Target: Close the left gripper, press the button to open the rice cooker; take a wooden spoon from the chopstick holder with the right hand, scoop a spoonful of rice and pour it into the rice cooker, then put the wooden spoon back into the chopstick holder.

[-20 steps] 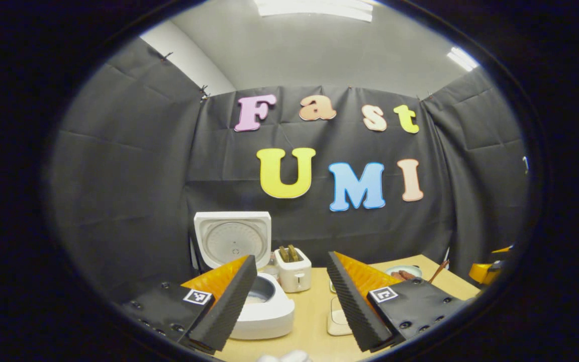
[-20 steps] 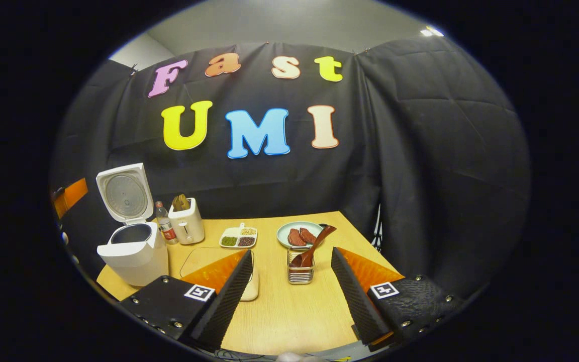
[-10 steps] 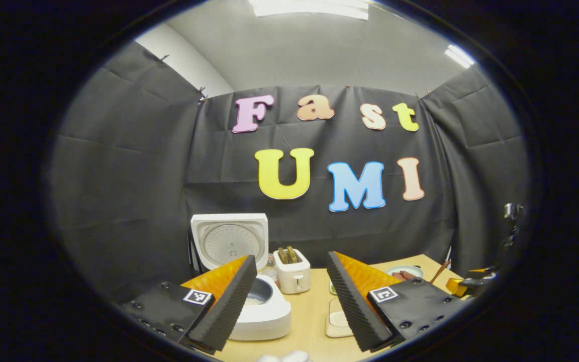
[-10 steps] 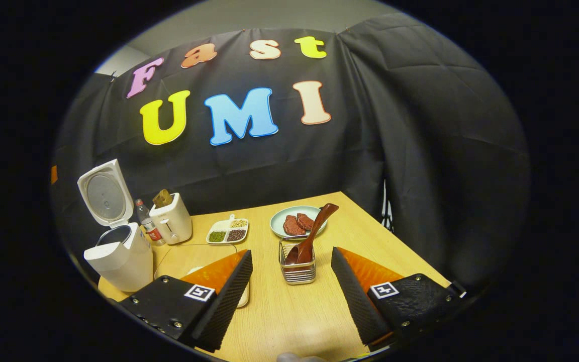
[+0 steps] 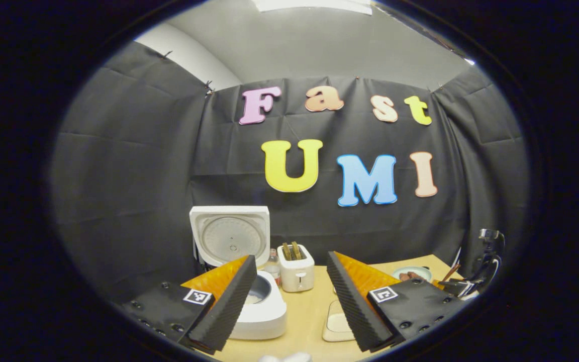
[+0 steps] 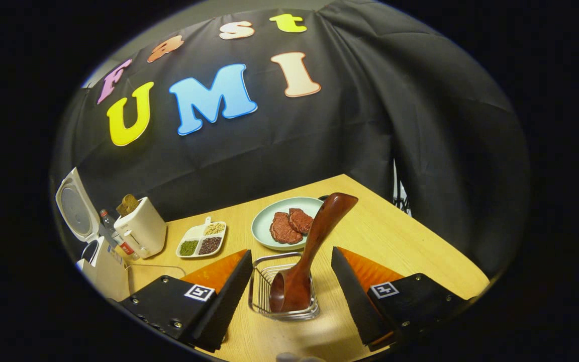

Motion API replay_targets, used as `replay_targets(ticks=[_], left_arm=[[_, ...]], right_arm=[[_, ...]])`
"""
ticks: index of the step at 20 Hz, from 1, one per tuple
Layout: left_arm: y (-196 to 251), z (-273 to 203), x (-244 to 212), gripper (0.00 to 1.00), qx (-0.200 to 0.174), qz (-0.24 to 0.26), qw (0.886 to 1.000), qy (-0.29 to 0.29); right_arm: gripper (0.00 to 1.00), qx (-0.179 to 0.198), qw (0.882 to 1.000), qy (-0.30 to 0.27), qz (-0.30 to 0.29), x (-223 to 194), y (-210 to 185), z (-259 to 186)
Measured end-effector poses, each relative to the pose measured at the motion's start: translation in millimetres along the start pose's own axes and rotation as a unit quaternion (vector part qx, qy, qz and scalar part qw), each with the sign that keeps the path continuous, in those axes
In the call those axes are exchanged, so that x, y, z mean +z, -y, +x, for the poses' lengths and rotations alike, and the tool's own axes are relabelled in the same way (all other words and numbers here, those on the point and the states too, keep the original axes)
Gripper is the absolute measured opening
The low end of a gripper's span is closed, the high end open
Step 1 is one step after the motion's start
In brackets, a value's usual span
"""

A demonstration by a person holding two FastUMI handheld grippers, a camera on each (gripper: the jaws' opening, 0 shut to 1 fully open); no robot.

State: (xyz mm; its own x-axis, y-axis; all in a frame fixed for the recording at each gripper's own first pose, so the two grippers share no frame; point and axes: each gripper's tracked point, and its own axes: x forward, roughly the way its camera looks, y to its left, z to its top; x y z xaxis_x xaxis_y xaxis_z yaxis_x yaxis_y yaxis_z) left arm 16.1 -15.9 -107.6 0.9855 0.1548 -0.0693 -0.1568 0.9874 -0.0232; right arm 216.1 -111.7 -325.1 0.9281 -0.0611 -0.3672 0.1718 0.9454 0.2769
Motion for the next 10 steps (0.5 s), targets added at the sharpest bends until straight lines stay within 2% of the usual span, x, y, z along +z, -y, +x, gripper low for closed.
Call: replay_targets(ticks=[5, 6, 10], left_arm=[[7.6, 12.1, -18.7, 0.96, 0.011, 0.01, 1.0, -0.02], [9.4, 14.1, -21.0, 0.99, 0.012, 0.01, 1.0, -0.022], [17.0, 17.9, -22.2, 0.99, 0.01, 0.015, 0.999, -0.026]], right_arm=[[0.96, -0.001, 1.0, -0.011, 0.018, 5.7, 9.0, 39.6], [0.96, 0.0, 1.0, -0.009, 0.019, 8.0, 9.9, 43.3], [0.96, 0.012, 0.999, -0.021, 0.023, 6.4, 8.2, 45.8]])
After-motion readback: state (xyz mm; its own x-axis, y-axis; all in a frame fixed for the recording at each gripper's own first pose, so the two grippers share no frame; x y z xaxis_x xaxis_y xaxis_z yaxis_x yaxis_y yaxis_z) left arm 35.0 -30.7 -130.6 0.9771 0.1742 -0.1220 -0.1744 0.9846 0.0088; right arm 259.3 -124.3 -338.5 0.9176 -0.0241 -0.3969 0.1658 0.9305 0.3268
